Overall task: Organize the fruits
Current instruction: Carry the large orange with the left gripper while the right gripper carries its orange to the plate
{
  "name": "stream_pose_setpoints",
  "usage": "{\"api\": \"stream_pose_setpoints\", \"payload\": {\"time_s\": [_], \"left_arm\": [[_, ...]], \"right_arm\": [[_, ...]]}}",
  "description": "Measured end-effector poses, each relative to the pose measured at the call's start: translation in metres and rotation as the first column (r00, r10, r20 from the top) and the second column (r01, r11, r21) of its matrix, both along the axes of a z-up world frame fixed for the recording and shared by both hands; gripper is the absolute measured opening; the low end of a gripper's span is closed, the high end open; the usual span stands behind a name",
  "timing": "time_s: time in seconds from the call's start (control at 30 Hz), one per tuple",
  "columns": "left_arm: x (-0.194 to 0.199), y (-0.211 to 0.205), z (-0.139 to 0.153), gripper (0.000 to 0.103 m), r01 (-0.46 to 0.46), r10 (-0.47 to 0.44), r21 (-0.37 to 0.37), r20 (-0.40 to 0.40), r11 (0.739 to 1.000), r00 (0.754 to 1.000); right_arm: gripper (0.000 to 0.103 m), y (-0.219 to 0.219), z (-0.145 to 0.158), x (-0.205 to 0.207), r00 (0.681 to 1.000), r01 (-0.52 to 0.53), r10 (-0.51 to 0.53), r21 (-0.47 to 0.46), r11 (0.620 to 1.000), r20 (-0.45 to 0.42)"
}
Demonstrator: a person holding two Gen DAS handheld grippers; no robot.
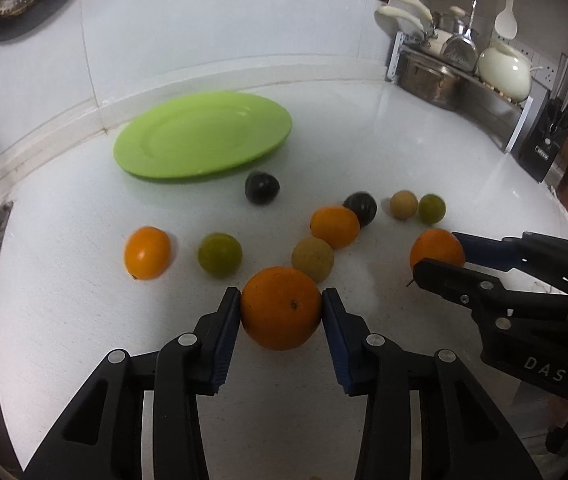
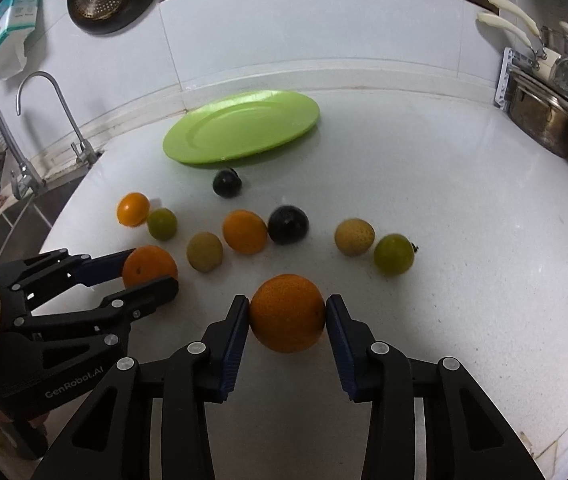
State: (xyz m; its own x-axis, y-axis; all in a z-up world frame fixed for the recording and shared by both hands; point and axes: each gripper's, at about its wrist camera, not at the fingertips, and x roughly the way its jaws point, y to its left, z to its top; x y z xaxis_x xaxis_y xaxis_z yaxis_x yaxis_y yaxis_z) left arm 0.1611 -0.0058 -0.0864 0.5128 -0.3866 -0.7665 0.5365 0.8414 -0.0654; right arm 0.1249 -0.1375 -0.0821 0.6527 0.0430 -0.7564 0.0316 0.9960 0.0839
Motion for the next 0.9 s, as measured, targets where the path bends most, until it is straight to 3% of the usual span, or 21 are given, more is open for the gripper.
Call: {"api": "stream_pose_setpoints", "payload": {"time_s": [0.4, 0.73, 0.9], "left_arm": [[0.014, 0.02, 0.025, 0.041, -0.054, 0.056, -0.024, 0.083, 0.998, 0.995], [0.052, 0.022, 0.043, 0.041, -0.094, 0.098, -0.04, 0.128, 0.995, 0.987], [0.082, 0.013, 0.047, 0.041, -0.077, 0.077, -0.008, 0.124, 0.997, 0.989]], "right_arm": [[0.04, 0.012, 0.03, 0.026, 0.993, -0.082, 0.081, 0.012, 0.997, 0.082], [0.04, 0.008, 0.059, 0.086, 0.978, -0.171, 0.17, -0.003, 0.985, 0.121], [0.04, 0.008, 0.062, 0.124, 0.973, -0.207, 0.209, -0.026, 0.978, 0.099]]}}
